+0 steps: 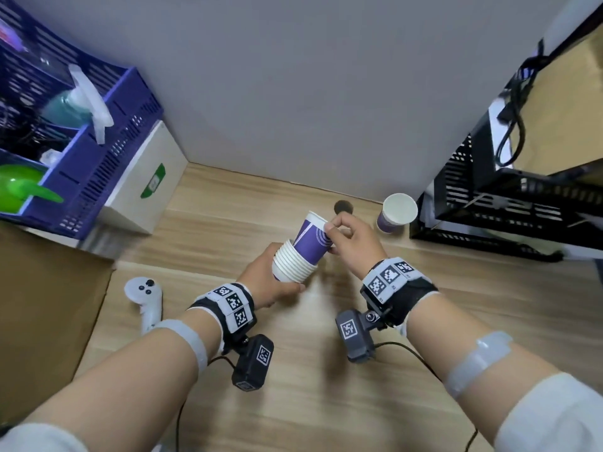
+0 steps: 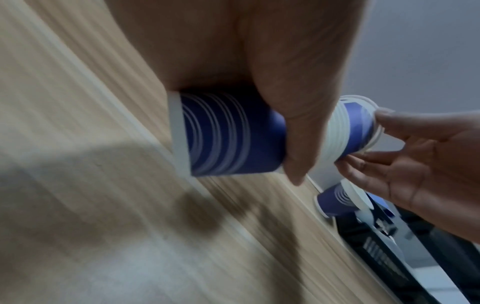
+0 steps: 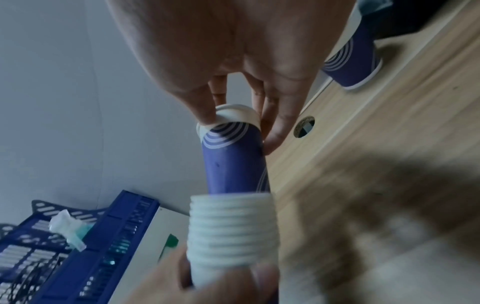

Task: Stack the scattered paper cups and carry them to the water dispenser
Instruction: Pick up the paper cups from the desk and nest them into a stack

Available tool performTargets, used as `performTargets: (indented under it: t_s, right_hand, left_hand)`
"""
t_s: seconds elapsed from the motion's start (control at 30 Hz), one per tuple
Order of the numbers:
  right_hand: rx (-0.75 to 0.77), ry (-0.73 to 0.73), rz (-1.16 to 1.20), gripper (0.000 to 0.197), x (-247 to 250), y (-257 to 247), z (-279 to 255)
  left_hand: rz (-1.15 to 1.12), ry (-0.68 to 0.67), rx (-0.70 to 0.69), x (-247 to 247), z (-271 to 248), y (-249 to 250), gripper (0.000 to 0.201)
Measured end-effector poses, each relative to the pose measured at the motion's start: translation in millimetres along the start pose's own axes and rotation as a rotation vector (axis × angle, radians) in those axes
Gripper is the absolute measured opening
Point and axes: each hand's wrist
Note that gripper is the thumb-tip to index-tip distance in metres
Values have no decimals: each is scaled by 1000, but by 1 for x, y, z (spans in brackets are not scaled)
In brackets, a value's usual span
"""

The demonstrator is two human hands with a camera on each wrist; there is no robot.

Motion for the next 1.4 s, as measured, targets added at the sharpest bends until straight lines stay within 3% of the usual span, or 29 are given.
performTargets:
  t_s: [0.1, 0.23, 0.37, 0.5, 0.53, 0.67, 0.73, 0.83, 1.03, 1.2, 1.27, 1.4]
  right_hand:
    - [-17, -7, -81, 22, 2, 9, -8]
    - [29, -56, -101, 11, 0, -2, -38]
    - [66, -218, -138, 48, -8, -1, -54]
    - [65, -311, -109, 45, 11, -2, -43]
    - [72, -261, -191, 45, 20, 0, -35]
    - [19, 181, -678, 51, 57, 14, 1]
    - [-33, 214, -785, 52, 70, 22, 13]
    - [-99, 148, -850, 45, 80, 37, 27]
    - [15, 231, -710, 9, 82, 51, 23]
    - [169, 214, -470, 6, 75, 36, -8]
    - [161, 193, -365, 6, 72, 29, -20]
    - [81, 110, -126, 24, 76, 21, -37]
  left_hand:
    - [18, -14, -39, -8, -5, 12, 74]
    - [39, 40, -50, -18, -6, 25, 71]
    - [38, 35, -35, -25, -6, 37, 64]
    - [36, 35, -33, -26, -8, 38, 62]
    - [22, 34, -30, -26, -9, 37, 62]
    - [6, 34, 9, -30, -10, 35, 68]
    - [6, 27, 38, -31, -10, 33, 74]
    - [-2, 21, 65, -34, -11, 28, 74]
    - [19, 12, 79, -41, -12, 27, 67]
    - [39, 24, 58, -45, -17, 28, 65]
    - [63, 31, 52, -47, -19, 29, 64]
    - [108, 50, 46, -49, -20, 26, 63]
Point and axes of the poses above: each hand's wrist, its own z-axis towards the middle knuckle, its own x-axis out of the back of the hand, y = z × x, and after that the axes turned 6 degrees about x, right-handed
